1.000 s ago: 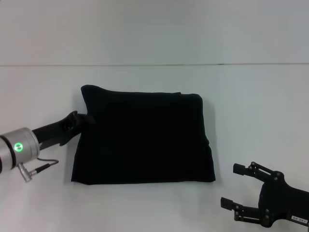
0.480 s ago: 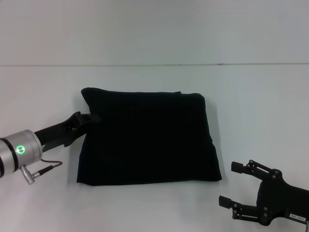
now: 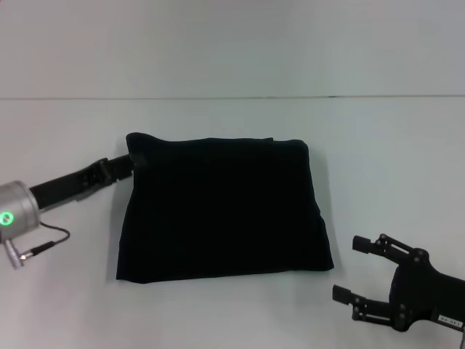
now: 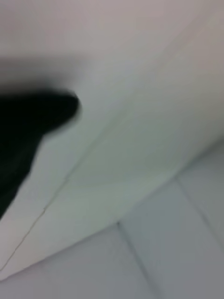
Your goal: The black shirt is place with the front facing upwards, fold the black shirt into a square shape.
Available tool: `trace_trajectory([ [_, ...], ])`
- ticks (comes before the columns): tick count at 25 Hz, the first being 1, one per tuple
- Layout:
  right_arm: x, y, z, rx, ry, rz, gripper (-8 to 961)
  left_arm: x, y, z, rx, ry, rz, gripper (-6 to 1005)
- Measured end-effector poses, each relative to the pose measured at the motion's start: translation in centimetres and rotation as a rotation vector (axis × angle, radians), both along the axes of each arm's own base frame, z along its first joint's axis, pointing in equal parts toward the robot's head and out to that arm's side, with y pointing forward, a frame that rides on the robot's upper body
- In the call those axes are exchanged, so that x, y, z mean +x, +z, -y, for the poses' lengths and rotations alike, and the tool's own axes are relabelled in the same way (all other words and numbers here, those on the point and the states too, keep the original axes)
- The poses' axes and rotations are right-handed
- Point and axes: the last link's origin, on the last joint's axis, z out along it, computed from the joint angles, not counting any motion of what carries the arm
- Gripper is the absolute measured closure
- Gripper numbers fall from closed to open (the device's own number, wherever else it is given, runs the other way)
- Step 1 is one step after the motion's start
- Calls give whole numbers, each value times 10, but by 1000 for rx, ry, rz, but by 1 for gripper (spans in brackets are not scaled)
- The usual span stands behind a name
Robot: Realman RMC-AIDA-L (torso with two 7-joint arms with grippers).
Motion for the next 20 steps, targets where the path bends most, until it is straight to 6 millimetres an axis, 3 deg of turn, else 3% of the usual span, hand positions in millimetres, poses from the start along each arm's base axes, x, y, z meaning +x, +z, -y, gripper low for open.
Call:
trace_trajectory([
  [4, -1, 2, -5, 38, -19, -23, 28, 9, 16, 14, 94, -288, -153, 567],
  [8, -4, 0, -15, 87, -41, -30, 28, 18, 17, 44, 169, -656, -328, 427],
  [11, -7, -7, -22, 107, -45, -24, 28, 15, 15, 69, 219, -810, -378, 196],
  [16, -7, -19, -18, 129, 4, 28, 28, -2, 10, 103, 197, -835, -396, 63],
  [20, -1, -25, -14, 135, -31, 44, 28, -22, 6, 122, 184, -768, -425, 60],
])
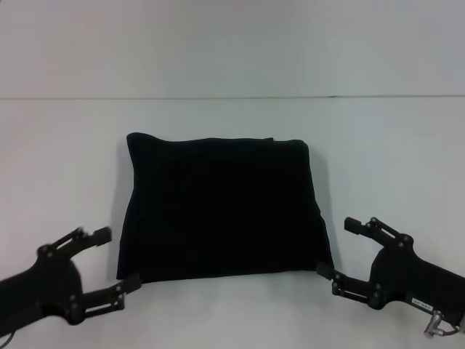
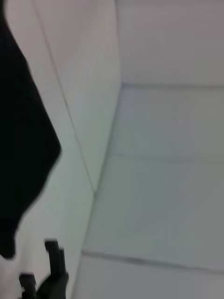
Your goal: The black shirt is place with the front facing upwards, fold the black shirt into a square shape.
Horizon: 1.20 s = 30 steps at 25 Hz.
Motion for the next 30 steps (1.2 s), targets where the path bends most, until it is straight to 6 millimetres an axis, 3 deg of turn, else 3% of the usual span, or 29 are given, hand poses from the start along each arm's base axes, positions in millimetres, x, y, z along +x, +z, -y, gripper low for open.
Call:
trace_trajectory([
  [8, 8, -5, 0, 13, -65, 19, 28, -23, -4, 6, 63, 117, -23, 59],
  [30, 6, -5, 1, 22, -71, -10, 28, -24, 1, 8, 90, 133, 14, 58],
])
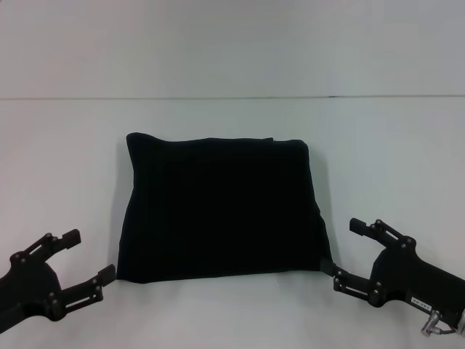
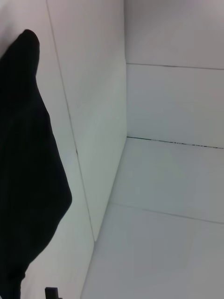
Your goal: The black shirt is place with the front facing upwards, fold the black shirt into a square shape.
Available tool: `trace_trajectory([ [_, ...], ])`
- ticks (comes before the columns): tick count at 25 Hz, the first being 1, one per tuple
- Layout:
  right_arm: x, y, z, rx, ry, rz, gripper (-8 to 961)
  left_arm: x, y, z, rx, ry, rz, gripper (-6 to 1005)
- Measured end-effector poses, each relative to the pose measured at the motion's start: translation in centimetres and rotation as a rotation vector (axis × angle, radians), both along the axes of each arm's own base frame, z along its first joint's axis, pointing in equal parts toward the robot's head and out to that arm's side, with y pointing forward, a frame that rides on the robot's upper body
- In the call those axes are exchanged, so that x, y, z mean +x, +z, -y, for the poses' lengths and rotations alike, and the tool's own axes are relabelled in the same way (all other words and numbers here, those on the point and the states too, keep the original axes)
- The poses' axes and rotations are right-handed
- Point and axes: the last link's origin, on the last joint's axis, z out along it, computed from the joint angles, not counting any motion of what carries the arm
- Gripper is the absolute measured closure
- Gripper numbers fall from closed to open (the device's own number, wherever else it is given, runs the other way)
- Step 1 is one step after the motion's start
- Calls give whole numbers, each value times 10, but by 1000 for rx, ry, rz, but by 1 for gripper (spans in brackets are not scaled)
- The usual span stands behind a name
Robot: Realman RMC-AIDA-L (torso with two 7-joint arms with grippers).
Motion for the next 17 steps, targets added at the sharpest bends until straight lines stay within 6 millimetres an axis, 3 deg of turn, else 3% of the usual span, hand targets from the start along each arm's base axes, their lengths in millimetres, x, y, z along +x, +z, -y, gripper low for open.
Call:
trace_trajectory([
  [17, -1, 2, 4, 2, 7, -19, 28, 3, 0, -1, 0, -15, 11, 58],
])
